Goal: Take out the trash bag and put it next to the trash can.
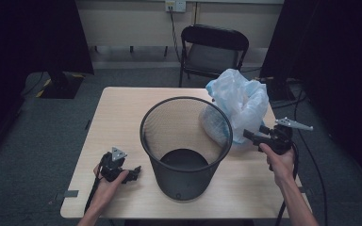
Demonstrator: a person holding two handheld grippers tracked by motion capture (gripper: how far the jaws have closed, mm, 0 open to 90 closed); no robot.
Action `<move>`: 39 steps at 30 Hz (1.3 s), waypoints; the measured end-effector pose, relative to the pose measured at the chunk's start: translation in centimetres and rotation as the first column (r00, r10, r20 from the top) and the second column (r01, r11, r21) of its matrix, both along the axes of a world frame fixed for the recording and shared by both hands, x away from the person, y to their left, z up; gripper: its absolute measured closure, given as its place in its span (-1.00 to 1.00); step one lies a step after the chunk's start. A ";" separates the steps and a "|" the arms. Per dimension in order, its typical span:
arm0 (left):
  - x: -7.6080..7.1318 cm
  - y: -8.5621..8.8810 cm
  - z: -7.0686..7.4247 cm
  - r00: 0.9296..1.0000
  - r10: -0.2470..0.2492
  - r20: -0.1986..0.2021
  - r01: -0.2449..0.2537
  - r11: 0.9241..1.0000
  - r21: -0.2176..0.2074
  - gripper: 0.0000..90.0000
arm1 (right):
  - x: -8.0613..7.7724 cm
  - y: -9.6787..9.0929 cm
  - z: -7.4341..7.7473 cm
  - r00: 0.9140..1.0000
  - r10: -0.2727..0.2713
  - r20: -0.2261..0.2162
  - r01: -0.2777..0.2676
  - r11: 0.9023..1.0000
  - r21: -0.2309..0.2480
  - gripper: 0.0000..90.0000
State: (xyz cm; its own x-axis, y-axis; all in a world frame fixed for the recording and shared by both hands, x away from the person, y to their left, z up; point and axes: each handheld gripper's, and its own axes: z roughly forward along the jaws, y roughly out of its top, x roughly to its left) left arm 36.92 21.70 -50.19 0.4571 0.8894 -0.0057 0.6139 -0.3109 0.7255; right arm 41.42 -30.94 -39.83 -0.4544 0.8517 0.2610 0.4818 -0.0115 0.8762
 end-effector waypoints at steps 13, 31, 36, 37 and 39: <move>-0.1 -0.1 0.0 1.000 0.011 0.003 -0.011 1.000 -0.001 -0.82 | -4.0 -0.2 -1.5 1.000 0.011 0.006 -0.011 1.000 -0.008 -0.54; -0.5 -0.3 0.0 1.000 0.020 0.003 -0.020 1.000 0.007 -0.81 | -5.0 0.6 -8.7 0.981 -0.024 -0.193 -0.009 0.985 -0.170 -0.67; -0.5 -0.4 0.0 1.000 0.025 0.005 -0.025 1.000 0.001 -0.81 | -4.8 0.9 -9.8 0.979 -0.045 -0.201 0.000 0.976 -0.218 -0.64; -0.5 -0.4 0.0 1.000 0.024 0.005 -0.024 1.000 0.000 -0.81 | -4.8 1.1 -9.8 0.979 -0.049 -0.200 0.001 0.973 -0.230 -0.64; -0.6 -0.3 0.0 1.000 0.020 0.001 -0.020 1.000 0.005 -0.81 | -4.9 1.3 -9.9 0.982 -0.051 -0.183 0.003 0.967 -0.254 -0.64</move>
